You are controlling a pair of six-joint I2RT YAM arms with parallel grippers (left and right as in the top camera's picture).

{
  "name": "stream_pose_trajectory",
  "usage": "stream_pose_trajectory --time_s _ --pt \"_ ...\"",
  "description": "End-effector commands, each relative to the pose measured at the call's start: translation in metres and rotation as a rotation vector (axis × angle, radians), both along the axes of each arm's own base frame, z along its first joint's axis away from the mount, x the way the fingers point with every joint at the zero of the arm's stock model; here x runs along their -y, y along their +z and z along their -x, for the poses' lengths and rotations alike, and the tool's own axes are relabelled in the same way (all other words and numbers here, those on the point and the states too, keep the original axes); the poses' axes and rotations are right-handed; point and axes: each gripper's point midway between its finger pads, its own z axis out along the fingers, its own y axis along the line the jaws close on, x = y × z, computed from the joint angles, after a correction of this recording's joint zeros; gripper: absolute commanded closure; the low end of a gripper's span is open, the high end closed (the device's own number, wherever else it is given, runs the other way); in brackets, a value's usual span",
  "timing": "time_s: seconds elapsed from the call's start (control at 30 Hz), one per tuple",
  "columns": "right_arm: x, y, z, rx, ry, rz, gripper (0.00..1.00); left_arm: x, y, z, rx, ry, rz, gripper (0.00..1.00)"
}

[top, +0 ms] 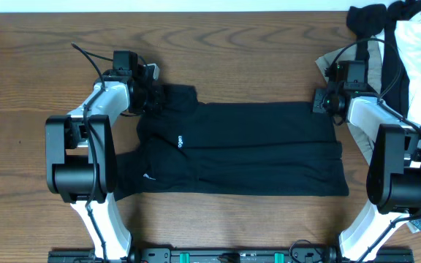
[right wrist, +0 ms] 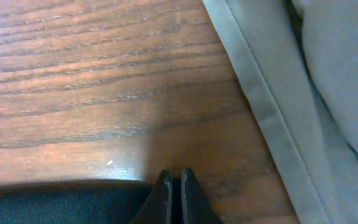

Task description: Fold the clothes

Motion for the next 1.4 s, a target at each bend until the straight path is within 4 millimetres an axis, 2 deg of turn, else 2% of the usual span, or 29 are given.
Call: stream_pose_trajectory --time_s 0.0,0.17,0.3,0.47,0.57,0.7,0.93,1.37 --pt "0.015 -0.024 0.022 -0.096 -0.055 0.019 0.99 -0.013 0.000 0.006 -0.015 0.027 -0.052 0.93" --pt "0.021 0.004 0.021 -0.059 -0.117 -0.005 0.99 -0.017 0.037 0.004 0.049 0.038 -0.052 0.93" --pt "0.021 0.045 0.025 -0.004 -0.123 -0.006 0.99 -0.017 0.060 0.013 0.055 0.038 -0.052 0.93" --pt "0.019 0.084 0.042 0.016 -0.122 -0.008 0.99 -0.017 0.074 0.033 0.014 0.037 -0.052 0.93" --pt "0.018 0.098 0.053 0.014 -0.121 -0.008 0.99 -0.017 0.073 0.049 -0.050 0.035 -0.052 0.93" --pt "0.016 0.099 0.067 -0.025 -0.122 -0.010 0.99 -0.016 0.068 0.071 -0.142 0.032 -0.054 0.94" --pt "0.016 0.086 0.099 -0.169 -0.129 -0.001 0.98 -0.016 0.064 0.105 -0.284 0.029 -0.054 0.94" --pt "0.021 0.067 0.129 -0.321 -0.144 0.041 0.93 -0.016 0.061 0.151 -0.472 0.023 -0.056 0.94"
